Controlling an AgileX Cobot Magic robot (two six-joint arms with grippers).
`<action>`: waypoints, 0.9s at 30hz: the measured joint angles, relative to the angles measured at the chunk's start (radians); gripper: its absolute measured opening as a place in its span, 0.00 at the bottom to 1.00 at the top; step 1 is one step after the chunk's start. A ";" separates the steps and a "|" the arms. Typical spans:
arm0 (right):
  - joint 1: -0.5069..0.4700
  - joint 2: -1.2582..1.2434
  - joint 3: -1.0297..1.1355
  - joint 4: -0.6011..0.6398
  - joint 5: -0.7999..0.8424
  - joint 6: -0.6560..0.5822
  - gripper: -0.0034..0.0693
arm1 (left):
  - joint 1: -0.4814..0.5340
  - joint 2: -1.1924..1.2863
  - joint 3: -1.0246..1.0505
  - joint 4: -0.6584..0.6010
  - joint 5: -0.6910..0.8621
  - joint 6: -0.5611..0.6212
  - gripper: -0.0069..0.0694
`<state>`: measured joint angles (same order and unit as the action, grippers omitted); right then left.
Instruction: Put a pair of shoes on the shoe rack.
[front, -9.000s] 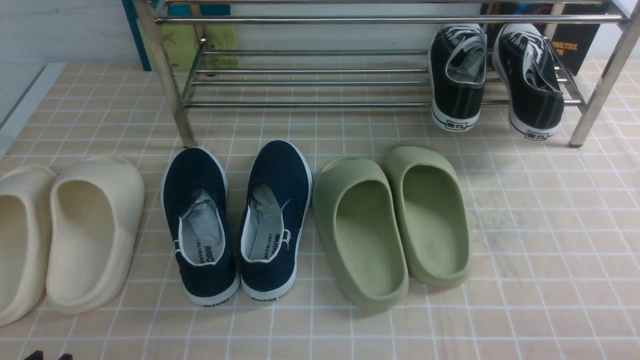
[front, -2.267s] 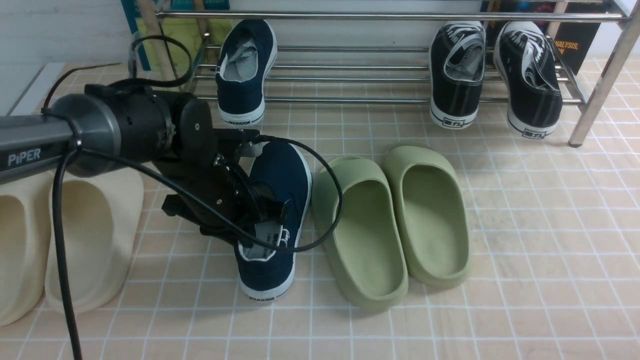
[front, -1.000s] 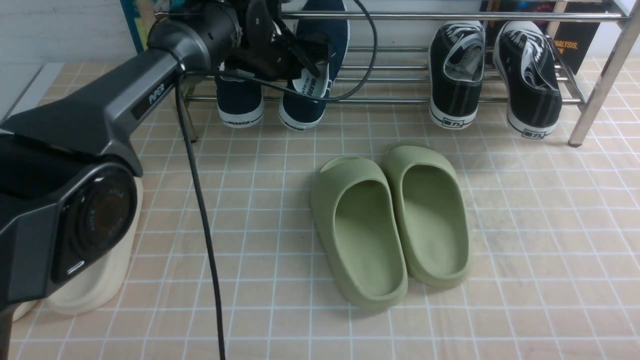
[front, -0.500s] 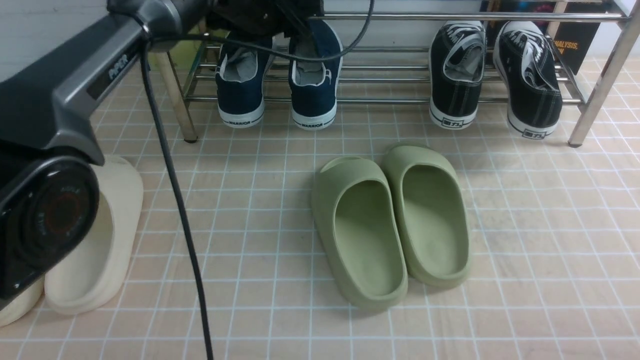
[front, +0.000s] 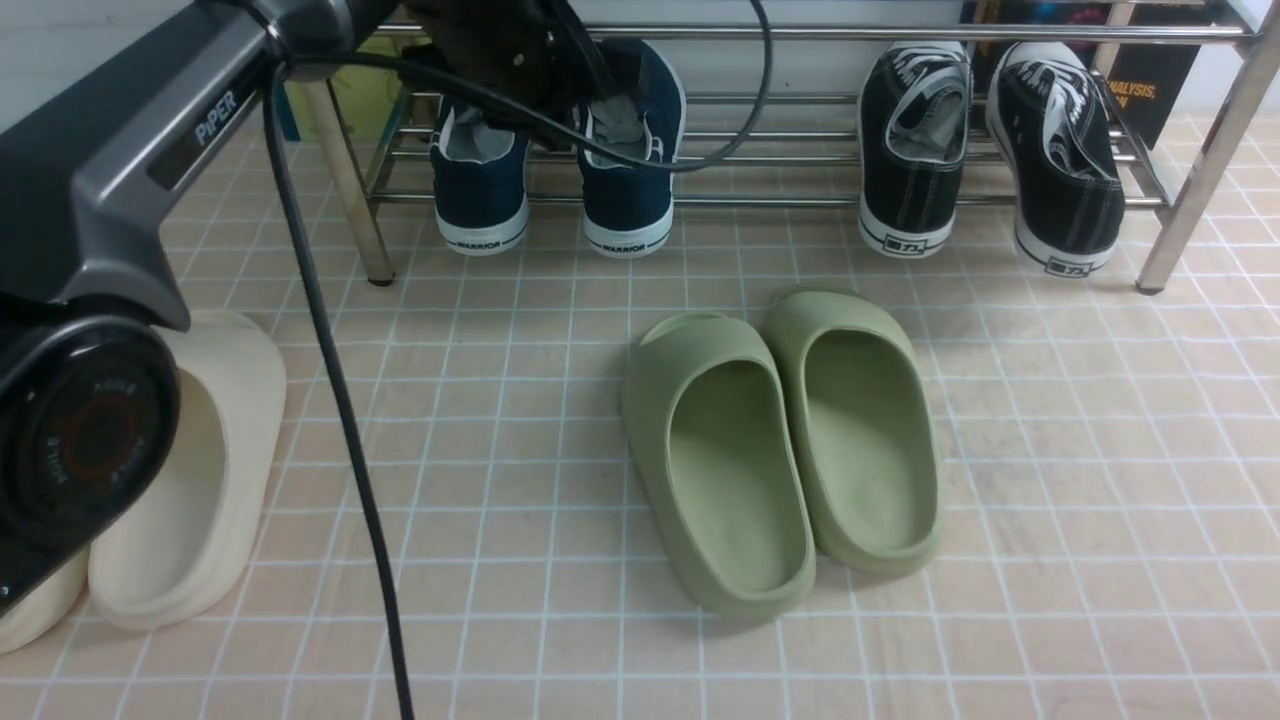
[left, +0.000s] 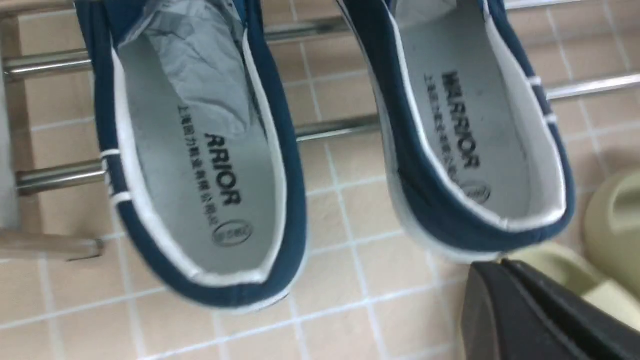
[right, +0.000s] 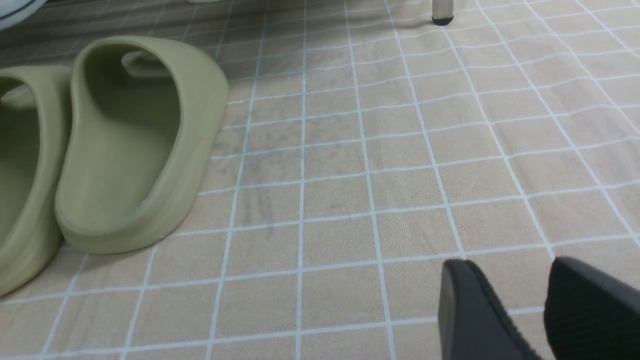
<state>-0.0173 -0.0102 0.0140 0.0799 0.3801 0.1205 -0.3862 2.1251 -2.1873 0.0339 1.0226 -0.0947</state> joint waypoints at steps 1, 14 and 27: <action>0.000 0.000 0.000 0.000 0.000 0.000 0.38 | 0.000 -0.002 0.000 0.003 0.007 0.011 0.09; 0.000 0.000 0.000 0.000 0.000 0.000 0.38 | 0.000 -0.402 0.171 0.147 0.212 0.109 0.09; 0.000 0.000 0.000 0.000 0.000 0.000 0.38 | 0.000 -1.032 1.062 0.121 -0.057 0.095 0.11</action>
<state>-0.0173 -0.0102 0.0140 0.0799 0.3801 0.1205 -0.3862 1.0933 -1.1256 0.1552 0.9660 0.0000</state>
